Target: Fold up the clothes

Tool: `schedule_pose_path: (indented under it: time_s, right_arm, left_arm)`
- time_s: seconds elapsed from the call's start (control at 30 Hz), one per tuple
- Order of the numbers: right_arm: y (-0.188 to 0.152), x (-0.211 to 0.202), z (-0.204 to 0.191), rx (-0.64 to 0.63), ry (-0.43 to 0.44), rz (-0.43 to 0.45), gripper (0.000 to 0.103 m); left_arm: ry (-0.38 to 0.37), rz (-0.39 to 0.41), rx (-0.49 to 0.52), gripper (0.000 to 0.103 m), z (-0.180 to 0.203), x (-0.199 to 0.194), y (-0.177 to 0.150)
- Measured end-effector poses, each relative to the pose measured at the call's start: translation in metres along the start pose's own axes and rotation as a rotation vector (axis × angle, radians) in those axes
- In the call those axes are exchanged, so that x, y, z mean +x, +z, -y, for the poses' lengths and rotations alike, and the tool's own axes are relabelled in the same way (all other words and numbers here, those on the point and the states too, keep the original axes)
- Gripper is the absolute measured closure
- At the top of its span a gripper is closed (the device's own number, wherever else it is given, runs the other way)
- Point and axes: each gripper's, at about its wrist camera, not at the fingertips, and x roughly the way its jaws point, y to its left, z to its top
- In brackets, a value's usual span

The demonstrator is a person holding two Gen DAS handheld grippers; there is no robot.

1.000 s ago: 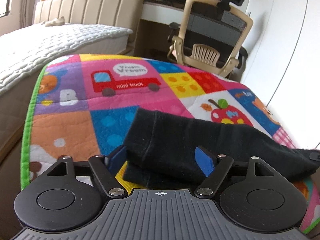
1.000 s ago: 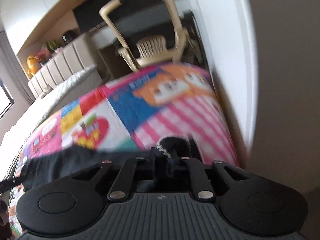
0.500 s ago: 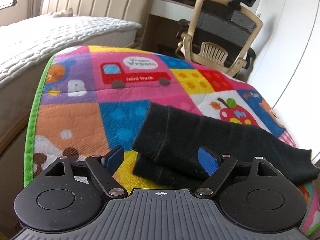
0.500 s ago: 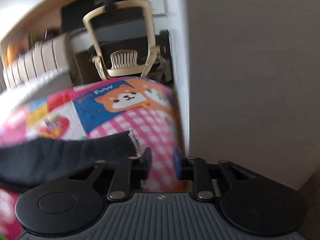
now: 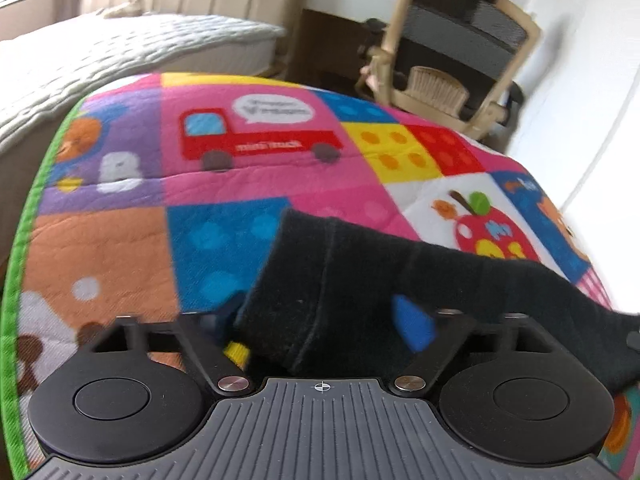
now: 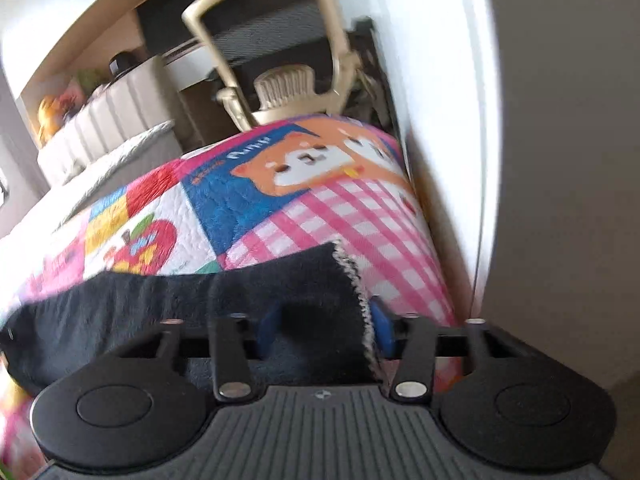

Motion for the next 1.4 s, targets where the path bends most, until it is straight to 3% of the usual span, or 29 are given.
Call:
schedule_pose_path:
  time_s: [0.03, 0.07, 0.23, 0.4, 0.53, 0.73, 0.8, 0.87, 0.93, 1.03, 1.1, 1.17, 1.4]
  right_arm:
    - [0.001, -0.003, -0.003, -0.027, 0.012, 0.006, 0.080]
    - [0.003, -0.006, -0.006, -0.046, 0.018, 0.013, 0.081]
    - [0.015, -0.004, -0.024, -0.110, 0.033, 0.053, 0.084]
    - [0.035, 0.013, -0.055, -0.181, 0.067, 0.095, 0.084]
    - [0.042, 0.029, -0.066, -0.189, 0.070, 0.074, 0.083]
    - [0.025, 0.035, -0.032, -0.073, -0.020, 0.022, 0.074]
    - [0.021, 0.028, -0.024, -0.038, -0.017, 0.035, 0.073]
    - [0.018, 0.022, -0.020, -0.020, -0.011, 0.047, 0.073]
    - [0.015, 0.020, -0.020, -0.015, 0.007, 0.047, 0.073]
    - [0.011, 0.025, -0.015, 0.039, 0.044, 0.028, 0.072]
    - [0.006, 0.026, -0.012, 0.062, 0.054, 0.039, 0.072]
    - [0.003, 0.023, -0.012, 0.071, 0.060, 0.051, 0.079]
    - [-0.010, 0.009, -0.012, 0.094, 0.093, 0.046, 0.083]
  left_arm:
    - [0.007, 0.012, 0.006, 0.044, -0.001, 0.000, -0.001]
    - [0.012, 0.023, 0.009, 0.048, -0.002, -0.001, -0.001]
    - [0.014, 0.074, -0.001, 0.059, -0.010, -0.009, 0.002]
    - [0.091, 0.150, 0.014, 0.060, -0.017, -0.018, 0.013]
    - [0.151, 0.172, 0.002, 0.059, -0.025, -0.020, 0.021]
    - [0.194, 0.261, 0.038, 0.054, -0.006, -0.049, 0.016]
    - [0.170, 0.303, 0.056, 0.046, 0.008, -0.062, 0.017]
    - [0.099, 0.312, 0.084, 0.034, 0.026, -0.067, 0.018]
    - [0.002, 0.261, 0.119, 0.029, 0.052, -0.056, 0.014]
    - [-0.112, 0.150, 0.173, 0.029, 0.094, -0.027, -0.001]
    - [-0.140, 0.092, 0.205, 0.029, 0.117, -0.007, -0.016]
    - [-0.159, 0.047, 0.219, 0.026, 0.132, 0.006, -0.027]
    - [-0.146, 0.072, 0.271, 0.010, 0.144, 0.012, -0.042]
